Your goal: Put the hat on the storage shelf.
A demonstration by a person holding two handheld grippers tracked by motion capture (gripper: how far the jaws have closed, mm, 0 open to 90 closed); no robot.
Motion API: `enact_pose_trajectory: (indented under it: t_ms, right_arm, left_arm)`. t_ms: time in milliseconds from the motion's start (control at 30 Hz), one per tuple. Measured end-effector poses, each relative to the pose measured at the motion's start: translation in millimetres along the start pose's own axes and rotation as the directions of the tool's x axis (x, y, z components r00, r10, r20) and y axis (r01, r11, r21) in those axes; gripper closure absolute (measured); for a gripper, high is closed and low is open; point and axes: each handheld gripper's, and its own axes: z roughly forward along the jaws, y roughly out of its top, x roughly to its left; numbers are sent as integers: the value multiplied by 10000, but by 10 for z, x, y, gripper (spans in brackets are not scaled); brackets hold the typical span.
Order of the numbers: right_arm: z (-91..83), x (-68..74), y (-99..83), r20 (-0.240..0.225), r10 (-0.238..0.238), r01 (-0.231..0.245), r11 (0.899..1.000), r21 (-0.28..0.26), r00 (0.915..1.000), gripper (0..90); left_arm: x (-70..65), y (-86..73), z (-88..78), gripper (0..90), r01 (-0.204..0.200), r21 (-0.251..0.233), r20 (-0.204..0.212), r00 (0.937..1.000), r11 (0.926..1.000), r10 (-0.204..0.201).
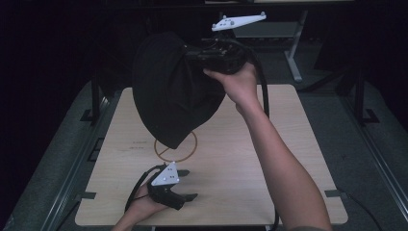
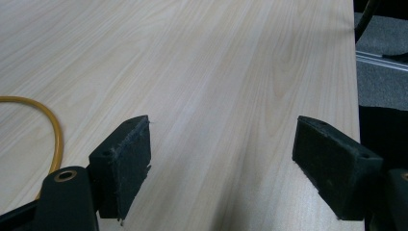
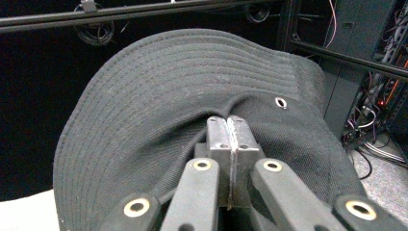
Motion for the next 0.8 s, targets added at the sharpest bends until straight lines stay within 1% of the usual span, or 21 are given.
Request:
enact_pose_trajectory:
  t_ms: [33,67,133,267,300,500,600,800]
  right_arm:
    - [30,1,11,-5,-25,25,10000,56,10000,899]
    - [55,2,20,-30,-61,61,9999,103,10000,900]
    - [103,9,41,-56,-111,112,9998,178,9999,899]
    - [192,12,87,-64,-168,170,9993,331,9998,899]
    - [192,12,87,-64,-168,170,9993,331,9998,899]
    - [335,18,141,-169,-255,265,9980,576,9995,899]
    - [391,33,159,-322,-233,252,9979,589,9992,898]
    - [472,24,178,-313,-270,290,9974,658,9991,898]
  left_arm:
    - [4,1,1,208,-62,1,11,10000,10000,62]
    - [-3,0,8,208,8,-57,21,10000,10000,-8]
    - [3,2,6,208,-72,8,30,10000,10000,72]
    - [11,4,8,208,-27,-37,65,10000,10000,27]
    - [11,4,8,208,-27,-37,65,10000,10000,27]
    - [13,10,14,208,-90,24,94,9999,10000,90]
    - [13,13,18,208,-88,41,115,9999,10000,87]
    - [14,14,24,208,-101,45,145,9998,9999,100]
